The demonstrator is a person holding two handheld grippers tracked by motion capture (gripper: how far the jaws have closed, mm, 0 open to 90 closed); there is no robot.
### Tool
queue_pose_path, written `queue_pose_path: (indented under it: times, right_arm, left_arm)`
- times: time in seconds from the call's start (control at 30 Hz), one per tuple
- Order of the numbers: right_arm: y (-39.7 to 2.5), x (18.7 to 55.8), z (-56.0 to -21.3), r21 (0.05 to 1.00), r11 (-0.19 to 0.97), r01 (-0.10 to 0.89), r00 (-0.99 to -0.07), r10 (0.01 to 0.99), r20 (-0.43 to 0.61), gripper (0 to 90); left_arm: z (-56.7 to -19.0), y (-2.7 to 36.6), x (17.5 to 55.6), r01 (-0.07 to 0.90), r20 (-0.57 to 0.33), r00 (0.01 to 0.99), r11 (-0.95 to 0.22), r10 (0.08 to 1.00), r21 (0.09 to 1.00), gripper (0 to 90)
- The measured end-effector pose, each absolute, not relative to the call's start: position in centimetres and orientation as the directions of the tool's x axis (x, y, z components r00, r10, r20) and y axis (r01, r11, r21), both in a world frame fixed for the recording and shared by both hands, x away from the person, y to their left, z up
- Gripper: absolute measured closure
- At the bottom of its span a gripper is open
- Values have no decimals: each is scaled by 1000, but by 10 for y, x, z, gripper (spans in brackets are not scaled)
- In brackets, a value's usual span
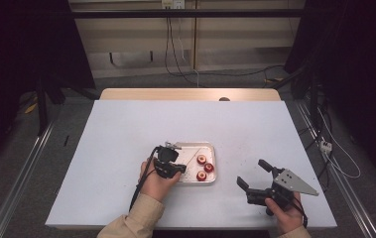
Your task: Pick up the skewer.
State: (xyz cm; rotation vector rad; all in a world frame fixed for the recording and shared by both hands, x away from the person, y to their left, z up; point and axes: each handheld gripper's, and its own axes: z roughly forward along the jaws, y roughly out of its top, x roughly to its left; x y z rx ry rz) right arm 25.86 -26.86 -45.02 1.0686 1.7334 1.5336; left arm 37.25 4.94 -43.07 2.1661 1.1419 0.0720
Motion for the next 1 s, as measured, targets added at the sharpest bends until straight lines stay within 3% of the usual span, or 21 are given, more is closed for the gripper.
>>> queue_pose_path:
  times: [0.53, 1.0]
  right_arm:
    - [-256, 273, -443, 973, 33, 228, -493, 866, 86, 26]
    - [-226, 300, -441, 933, 112, 341, -546, 832, 100, 32]
  left_arm:
    - [-419, 79, 364, 703, -364, 620, -287, 695, 650, 894]
    - [-415, 95, 357, 679, -385, 639, -253, 666, 689, 894]
